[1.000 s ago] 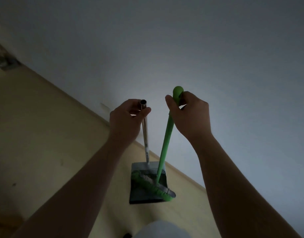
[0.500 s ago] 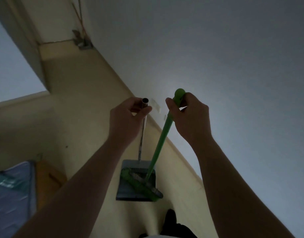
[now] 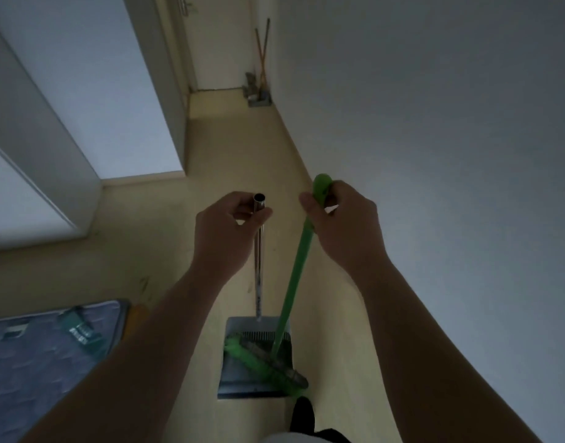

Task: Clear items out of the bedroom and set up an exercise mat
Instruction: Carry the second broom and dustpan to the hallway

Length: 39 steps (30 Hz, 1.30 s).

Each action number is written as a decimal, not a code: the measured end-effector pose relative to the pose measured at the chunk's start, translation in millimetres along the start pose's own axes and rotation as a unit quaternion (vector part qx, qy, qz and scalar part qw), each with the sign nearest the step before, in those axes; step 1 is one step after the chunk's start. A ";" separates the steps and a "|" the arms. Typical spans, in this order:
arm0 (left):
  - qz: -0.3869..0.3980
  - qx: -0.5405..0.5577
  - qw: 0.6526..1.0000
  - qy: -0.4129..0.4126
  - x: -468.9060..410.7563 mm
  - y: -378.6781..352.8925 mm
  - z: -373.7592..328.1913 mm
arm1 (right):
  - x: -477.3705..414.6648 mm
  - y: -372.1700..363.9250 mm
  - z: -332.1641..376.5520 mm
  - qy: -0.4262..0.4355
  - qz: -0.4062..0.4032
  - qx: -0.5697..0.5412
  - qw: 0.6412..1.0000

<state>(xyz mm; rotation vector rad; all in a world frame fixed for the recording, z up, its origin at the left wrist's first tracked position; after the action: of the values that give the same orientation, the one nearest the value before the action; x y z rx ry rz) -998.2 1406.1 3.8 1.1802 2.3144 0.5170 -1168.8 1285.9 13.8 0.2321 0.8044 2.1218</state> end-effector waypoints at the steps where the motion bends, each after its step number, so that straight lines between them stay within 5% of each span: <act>1: -0.008 -0.004 1.000 0.008 -12.6 3.4 4.4 | -18.5 -2.2 -1.8 0.002 0.014 -0.003 1.000; 14: -0.070 -0.005 0.996 0.056 -200.5 46.4 90.2 | -255.8 -55.9 23.5 0.065 0.070 0.028 0.995; 29: -0.011 0.018 0.999 0.029 -478.9 96.5 222.3 | -534.8 -148.6 45.9 0.032 0.052 0.043 0.997; 39: -0.038 -0.006 0.998 0.054 -686.7 118.5 326.4 | -770.6 -216.3 23.4 0.051 0.086 0.015 0.995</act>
<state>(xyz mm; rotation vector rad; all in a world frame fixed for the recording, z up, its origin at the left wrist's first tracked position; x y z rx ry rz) -385.5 941.5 -25.9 1.0772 2.4332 0.5799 -529.9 804.2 -16.2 0.2176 0.9048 2.2999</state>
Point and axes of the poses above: each hand's wrist, its own x-axis away from the middle knuckle, its own y-axis out of the back of the hand, z = x × y, the point moved 9 cm from there along -x, towards the middle knuckle, and after that the axes turned 14 degrees about z, right-handed, at the moved point
